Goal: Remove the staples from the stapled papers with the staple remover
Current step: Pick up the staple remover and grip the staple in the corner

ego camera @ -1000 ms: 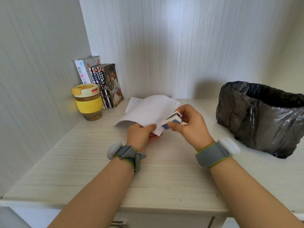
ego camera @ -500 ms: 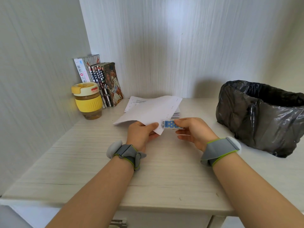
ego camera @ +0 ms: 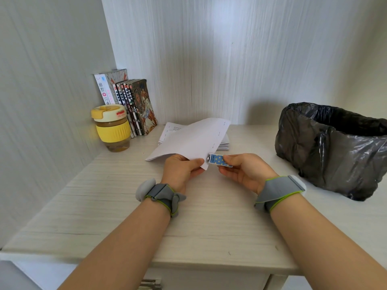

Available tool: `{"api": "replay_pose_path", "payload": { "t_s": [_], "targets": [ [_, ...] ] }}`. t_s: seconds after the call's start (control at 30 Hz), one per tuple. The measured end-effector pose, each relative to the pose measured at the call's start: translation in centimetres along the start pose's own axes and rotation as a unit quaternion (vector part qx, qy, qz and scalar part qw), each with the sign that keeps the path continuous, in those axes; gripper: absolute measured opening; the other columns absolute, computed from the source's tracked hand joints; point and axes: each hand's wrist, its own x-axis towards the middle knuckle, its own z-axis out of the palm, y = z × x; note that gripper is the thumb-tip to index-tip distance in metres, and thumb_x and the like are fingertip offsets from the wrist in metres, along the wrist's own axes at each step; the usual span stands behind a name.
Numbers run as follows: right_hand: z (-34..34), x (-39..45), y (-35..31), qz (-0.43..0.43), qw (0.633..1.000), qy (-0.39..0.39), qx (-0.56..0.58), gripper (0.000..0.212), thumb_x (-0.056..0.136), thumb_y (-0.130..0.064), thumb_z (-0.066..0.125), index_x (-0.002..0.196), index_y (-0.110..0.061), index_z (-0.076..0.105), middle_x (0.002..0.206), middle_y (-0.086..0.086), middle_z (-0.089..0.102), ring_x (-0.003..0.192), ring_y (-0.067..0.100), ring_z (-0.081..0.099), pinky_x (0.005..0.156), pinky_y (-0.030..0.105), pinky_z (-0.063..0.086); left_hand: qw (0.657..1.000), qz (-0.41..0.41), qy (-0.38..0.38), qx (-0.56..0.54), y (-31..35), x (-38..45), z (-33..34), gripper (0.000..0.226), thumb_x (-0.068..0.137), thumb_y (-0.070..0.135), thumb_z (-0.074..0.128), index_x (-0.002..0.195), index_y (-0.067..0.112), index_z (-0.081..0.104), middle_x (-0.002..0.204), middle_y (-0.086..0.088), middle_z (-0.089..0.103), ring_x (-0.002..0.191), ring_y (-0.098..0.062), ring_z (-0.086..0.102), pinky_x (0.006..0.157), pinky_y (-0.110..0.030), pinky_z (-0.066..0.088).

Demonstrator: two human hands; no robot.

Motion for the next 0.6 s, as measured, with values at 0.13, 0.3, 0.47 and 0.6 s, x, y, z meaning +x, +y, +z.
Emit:
{"api": "replay_pose_path", "payload": {
  "t_s": [0.13, 0.3, 0.47, 0.6],
  "targets": [
    [-0.1, 0.03, 0.09, -0.006, 1.0, -0.005, 0.007, 0.014, 0.088, 0.001, 0.052, 0.1, 0.007, 0.055, 0.08, 0.013, 0.058, 0.071, 0.019, 0.057, 0.051, 0.019, 0.056, 1.0, 0.004, -0.004, 0.001, 0.0, -0.06, -0.01, 0.015, 0.077, -0.012, 0.062, 0.069, 0.001, 0.063, 0.056, 0.0, 0.069, 0.054, -0.011, 0.067, 0.055, -0.022, 0.057],
    [-0.17, 0.0, 0.07, -0.004, 1.0, -0.004, -0.004, 0.009, 0.087, 0.001, 0.053, 0.08, 0.005, 0.057, 0.078, 0.012, 0.057, 0.07, 0.019, 0.056, 0.051, 0.019, 0.056, 1.0, 0.01, 0.002, 0.007, -0.01, -0.08, -0.04, 0.011, 0.077, -0.01, 0.063, 0.073, 0.001, 0.063, 0.073, -0.01, 0.066, 0.063, -0.016, 0.065, 0.06, -0.024, 0.058],
    [-0.08, -0.14, -0.01, -0.002, 1.0, -0.004, 0.004, 0.01, 0.087, 0.002, 0.052, 0.092, 0.009, 0.057, 0.077, 0.012, 0.057, 0.069, 0.019, 0.056, 0.052, 0.02, 0.057, 1.0, 0.009, -0.008, 0.007, 0.09, -0.25, 0.03, 0.015, 0.077, -0.011, 0.062, 0.072, 0.003, 0.064, 0.069, -0.007, 0.068, 0.058, -0.013, 0.066, 0.057, -0.023, 0.058],
    [-0.01, -0.23, 0.06, 0.005, 1.0, -0.011, 0.026, 0.026, 0.088, 0.002, 0.051, 0.111, 0.014, 0.052, 0.081, 0.012, 0.057, 0.072, 0.02, 0.056, 0.051, 0.02, 0.057, 1.0, 0.005, -0.013, 0.008, 0.17, -0.45, 0.02, 0.014, 0.078, -0.012, 0.061, 0.076, 0.001, 0.063, 0.076, -0.01, 0.066, 0.065, -0.017, 0.064, 0.058, -0.023, 0.058]
  ]
}}
